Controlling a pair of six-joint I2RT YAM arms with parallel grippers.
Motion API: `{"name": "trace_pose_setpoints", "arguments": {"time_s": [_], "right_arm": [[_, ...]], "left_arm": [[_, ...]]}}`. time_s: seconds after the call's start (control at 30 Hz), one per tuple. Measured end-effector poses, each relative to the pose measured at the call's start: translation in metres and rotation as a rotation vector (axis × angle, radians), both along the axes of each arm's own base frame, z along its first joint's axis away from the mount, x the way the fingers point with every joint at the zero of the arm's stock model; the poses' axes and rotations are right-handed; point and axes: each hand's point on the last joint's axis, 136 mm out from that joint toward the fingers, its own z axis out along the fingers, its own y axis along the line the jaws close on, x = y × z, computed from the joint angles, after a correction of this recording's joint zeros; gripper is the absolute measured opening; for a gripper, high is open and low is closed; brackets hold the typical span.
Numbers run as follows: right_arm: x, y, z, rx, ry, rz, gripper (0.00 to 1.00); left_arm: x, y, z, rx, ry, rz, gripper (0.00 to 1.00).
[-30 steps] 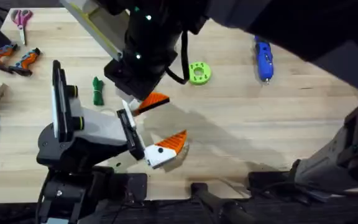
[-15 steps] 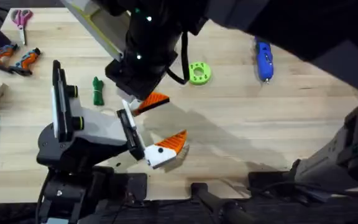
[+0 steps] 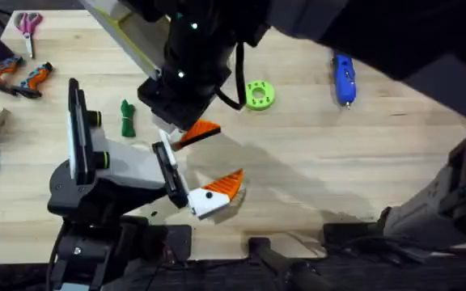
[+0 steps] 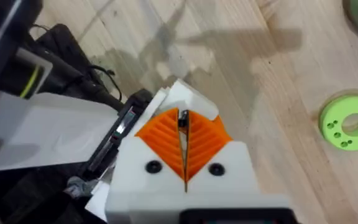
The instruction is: Pick up the gripper from the table and insert it into the empty holder that is missing its gripper. Then pick up a screw, insert it into the mounting hole, and use the screwdriver to tighten it. Finally, clean up the table by picking up the vegetable and placing it into the bucket.
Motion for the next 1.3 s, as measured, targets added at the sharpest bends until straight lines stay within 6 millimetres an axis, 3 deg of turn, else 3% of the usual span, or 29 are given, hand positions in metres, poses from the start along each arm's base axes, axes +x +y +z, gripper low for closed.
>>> {"name": "trace_pose_setpoints", "arguments": {"time_s": [1.03, 1.3], "right_arm": [[-0.002, 0.003, -0.011, 0.005, 0.03, -0.007, 0.006], [-0.002, -0.005, -0.015, -0.024, 0.052, -0.022, 0.006]], "left_arm": [[-0.001, 0.0, 0.0, -0.003, 0.007, -0.004, 0.985], [-0.001, -0.001, 0.0, -0.001, 0.003, -0.006, 0.985]]}}
